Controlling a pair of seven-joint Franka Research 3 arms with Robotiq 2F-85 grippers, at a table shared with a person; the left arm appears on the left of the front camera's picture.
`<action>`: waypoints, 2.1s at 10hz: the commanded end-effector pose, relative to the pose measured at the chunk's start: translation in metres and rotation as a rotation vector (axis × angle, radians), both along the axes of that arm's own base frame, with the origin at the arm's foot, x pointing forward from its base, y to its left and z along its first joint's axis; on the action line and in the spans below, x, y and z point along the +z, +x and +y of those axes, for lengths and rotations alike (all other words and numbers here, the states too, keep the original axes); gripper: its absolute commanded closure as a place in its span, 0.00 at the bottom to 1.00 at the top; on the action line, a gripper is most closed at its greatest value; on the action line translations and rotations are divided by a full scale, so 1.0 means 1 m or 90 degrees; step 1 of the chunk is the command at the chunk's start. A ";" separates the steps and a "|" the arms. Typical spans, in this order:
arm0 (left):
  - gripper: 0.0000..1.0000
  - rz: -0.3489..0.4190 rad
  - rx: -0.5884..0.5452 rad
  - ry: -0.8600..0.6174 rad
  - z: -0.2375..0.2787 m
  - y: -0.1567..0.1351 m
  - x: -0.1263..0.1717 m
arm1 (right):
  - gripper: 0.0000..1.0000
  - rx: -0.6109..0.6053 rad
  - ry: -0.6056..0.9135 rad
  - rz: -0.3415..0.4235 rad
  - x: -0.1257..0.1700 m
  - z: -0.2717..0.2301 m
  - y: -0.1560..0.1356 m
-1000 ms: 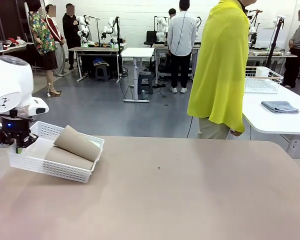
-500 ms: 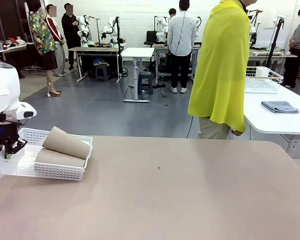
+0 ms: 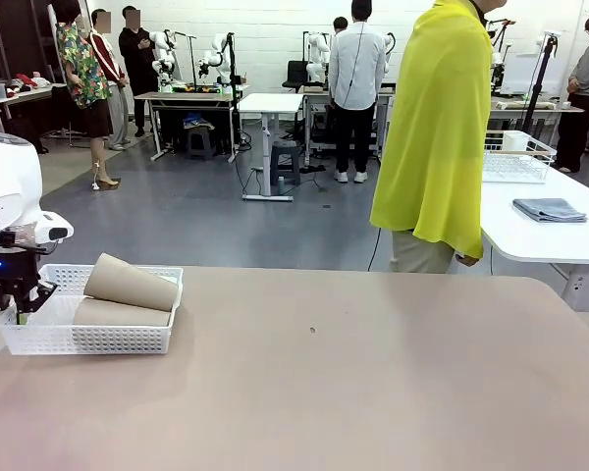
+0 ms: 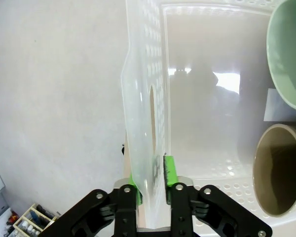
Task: Clean and organize the cups into the basket.
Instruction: Move the Organizing basket back to the left side of the table.
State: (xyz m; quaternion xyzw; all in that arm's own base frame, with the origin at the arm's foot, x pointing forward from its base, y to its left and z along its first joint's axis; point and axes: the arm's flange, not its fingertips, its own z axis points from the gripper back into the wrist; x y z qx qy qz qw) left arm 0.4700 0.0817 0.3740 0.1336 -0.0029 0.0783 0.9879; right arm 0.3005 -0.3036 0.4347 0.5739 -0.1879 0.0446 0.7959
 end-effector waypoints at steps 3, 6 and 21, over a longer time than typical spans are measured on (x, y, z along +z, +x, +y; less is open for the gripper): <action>0.00 -0.010 -0.006 -0.007 0.004 0.002 0.013 | 0.00 -0.003 -0.002 -0.006 -0.001 0.005 -0.002; 0.00 -0.022 -0.003 -0.017 0.007 0.001 0.023 | 0.00 -0.003 -0.002 -0.006 -0.001 0.005 -0.002; 0.00 -0.140 -0.062 -0.104 -0.044 -0.091 0.164 | 0.00 -0.003 -0.002 -0.006 -0.001 0.005 -0.002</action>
